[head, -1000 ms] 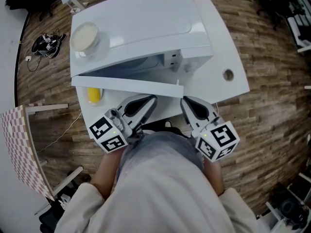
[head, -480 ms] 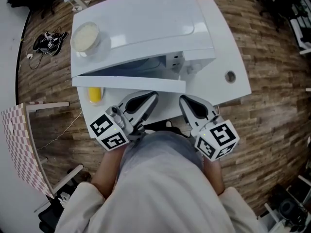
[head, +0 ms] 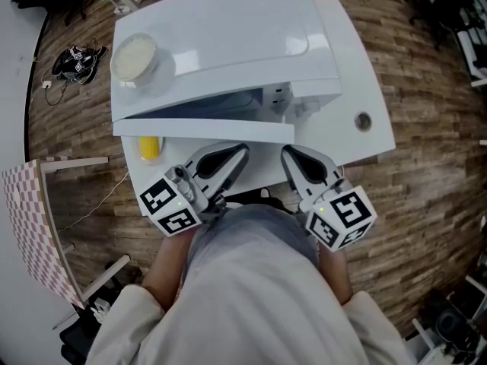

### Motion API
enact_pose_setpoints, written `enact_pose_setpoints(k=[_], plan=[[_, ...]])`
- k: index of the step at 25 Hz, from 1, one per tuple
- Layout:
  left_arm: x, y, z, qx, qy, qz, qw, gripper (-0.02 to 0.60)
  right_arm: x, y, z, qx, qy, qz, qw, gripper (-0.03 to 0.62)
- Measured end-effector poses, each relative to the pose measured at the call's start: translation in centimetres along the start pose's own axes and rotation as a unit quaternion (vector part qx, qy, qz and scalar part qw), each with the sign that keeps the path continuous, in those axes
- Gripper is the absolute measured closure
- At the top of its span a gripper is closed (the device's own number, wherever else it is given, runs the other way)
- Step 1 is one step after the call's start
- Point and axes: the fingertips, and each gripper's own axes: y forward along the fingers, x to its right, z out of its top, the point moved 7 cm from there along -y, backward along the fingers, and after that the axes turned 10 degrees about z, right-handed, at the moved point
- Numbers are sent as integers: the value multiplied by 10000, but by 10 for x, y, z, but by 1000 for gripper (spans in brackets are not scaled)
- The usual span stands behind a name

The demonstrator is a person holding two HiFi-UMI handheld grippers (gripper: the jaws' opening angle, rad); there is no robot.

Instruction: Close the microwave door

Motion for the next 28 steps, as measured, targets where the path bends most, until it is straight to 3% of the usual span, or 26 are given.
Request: enact_pose_setpoints(k=[3,17,28], plan=[[2,1,1,-28,60,-122,9999,568,3,3,3,2,-1,-7,10000,571],[-7,1,-1,-101,-141,-30,9998,568,9,10,8,3,-44,-3,10000,571],[-13,3,1,-80,-35,307,9995,568,13,14,13,-13,-121,32,9999,571]])
